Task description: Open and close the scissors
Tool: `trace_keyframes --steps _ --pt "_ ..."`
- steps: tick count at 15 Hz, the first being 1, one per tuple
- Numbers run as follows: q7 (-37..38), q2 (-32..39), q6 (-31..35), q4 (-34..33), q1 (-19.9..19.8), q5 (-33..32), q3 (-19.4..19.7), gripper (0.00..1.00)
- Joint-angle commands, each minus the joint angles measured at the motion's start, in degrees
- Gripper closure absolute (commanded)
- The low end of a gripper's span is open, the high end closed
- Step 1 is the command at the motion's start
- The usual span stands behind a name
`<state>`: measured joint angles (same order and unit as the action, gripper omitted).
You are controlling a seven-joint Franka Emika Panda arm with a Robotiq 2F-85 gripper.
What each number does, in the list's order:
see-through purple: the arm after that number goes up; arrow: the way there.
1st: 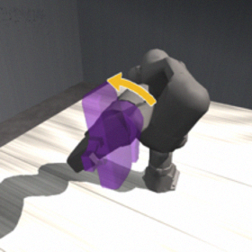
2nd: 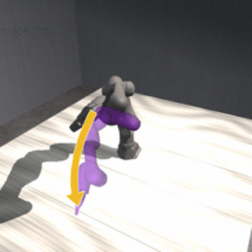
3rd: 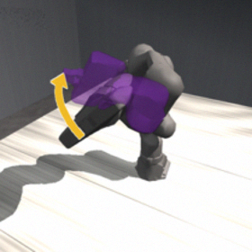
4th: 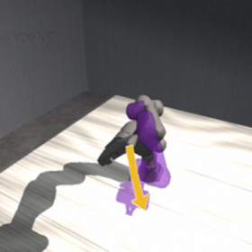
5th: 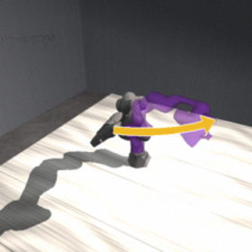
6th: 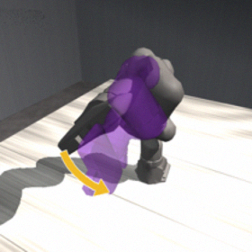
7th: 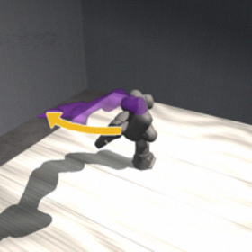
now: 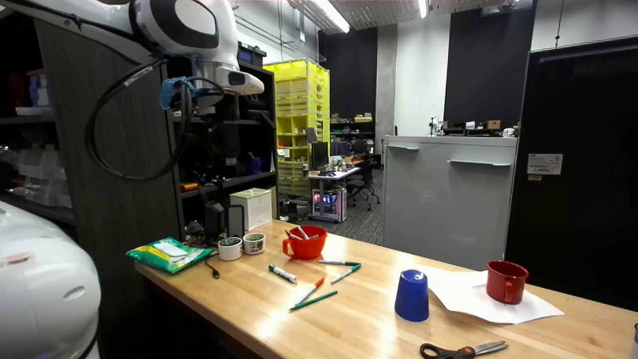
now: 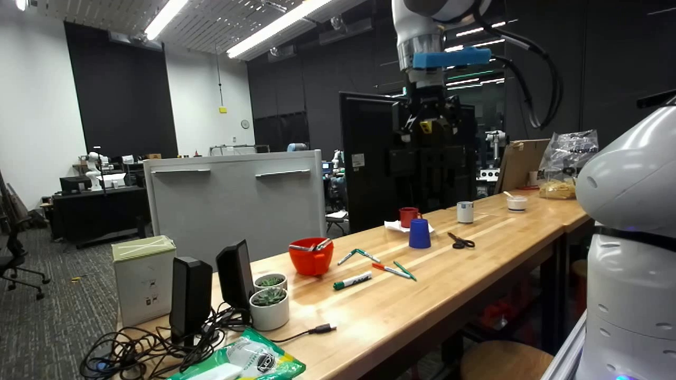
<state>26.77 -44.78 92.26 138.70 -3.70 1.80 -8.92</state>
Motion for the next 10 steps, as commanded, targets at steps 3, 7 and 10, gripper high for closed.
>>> trace_keyframes --steps 3,7,10 --pt "-4.28 -3.69 4.67 2.83 -2.76 -3.57 4.27 0.0" --pt "-8.45 -5.69 11.07 5.3 -4.91 -7.68 8.5 0.0" --pt "-10.66 -6.49 14.67 6.54 -7.06 -8.87 12.22 0.0"
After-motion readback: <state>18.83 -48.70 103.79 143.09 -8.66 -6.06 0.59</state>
